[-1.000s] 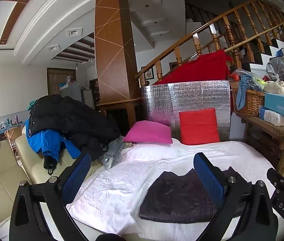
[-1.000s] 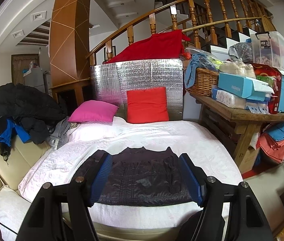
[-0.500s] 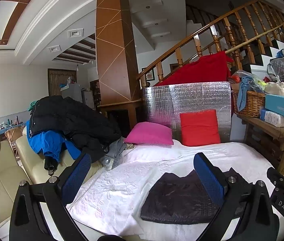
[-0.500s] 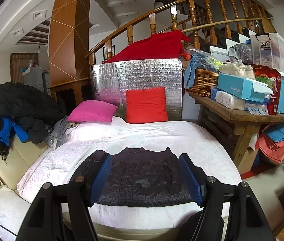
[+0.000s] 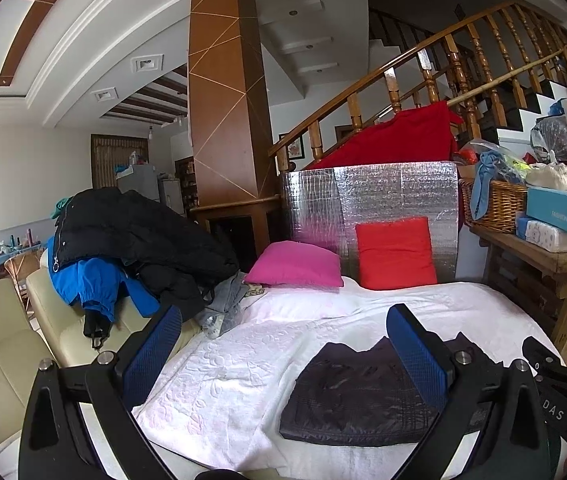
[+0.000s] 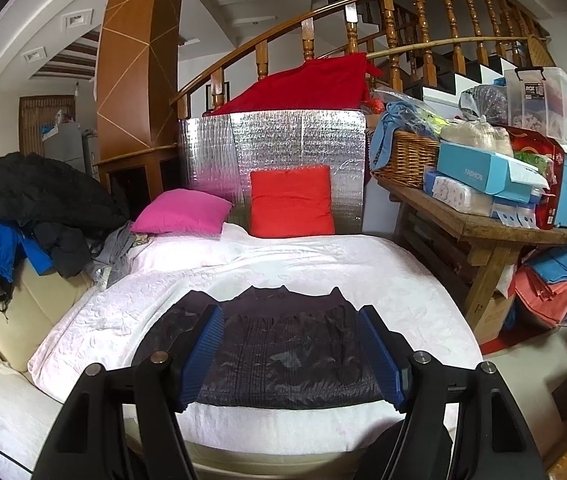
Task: Fold large clothes
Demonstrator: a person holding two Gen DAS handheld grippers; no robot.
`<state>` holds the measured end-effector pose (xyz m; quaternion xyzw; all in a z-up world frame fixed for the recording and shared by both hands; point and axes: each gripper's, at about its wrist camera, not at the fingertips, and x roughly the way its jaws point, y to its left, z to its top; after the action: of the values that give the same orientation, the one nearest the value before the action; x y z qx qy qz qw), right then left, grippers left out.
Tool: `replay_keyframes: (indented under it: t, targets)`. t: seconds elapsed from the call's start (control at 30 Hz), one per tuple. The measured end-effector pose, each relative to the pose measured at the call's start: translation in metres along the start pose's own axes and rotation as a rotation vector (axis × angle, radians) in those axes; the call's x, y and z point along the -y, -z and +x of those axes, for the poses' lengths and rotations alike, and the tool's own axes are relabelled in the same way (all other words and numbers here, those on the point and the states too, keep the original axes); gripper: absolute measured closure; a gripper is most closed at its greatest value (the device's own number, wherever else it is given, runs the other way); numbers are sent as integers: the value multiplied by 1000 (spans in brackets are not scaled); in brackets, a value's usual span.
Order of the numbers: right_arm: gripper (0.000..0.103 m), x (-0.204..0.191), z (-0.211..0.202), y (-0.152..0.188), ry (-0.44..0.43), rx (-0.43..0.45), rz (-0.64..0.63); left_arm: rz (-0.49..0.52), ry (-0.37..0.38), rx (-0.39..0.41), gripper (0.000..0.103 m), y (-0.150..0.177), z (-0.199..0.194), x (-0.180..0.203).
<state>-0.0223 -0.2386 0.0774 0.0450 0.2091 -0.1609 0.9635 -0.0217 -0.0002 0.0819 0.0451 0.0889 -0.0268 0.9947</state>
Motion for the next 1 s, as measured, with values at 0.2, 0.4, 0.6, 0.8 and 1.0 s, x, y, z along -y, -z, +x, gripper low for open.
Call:
replay_keyframes:
  t: [0.2, 0.4, 0.6, 0.8, 1.0]
  targets:
    - [30, -1, 5, 2, 5, -11, -7, -11, -4, -11, 1, 1, 4, -4]
    - [30, 0, 5, 4, 46, -14, -19, -11, 13, -13, 1, 1, 7, -5]
    - [30, 3, -1, 0, 77, 3, -18, 0, 45, -15, 1, 3, 9, -3]
    - [30, -5, 3, 0, 85, -4, -39, 2, 57, -25, 1, 5, 16, -3]
    - [30, -16, 26, -2, 67, -34, -72, -9, 76, -55, 1, 6, 34, -2]
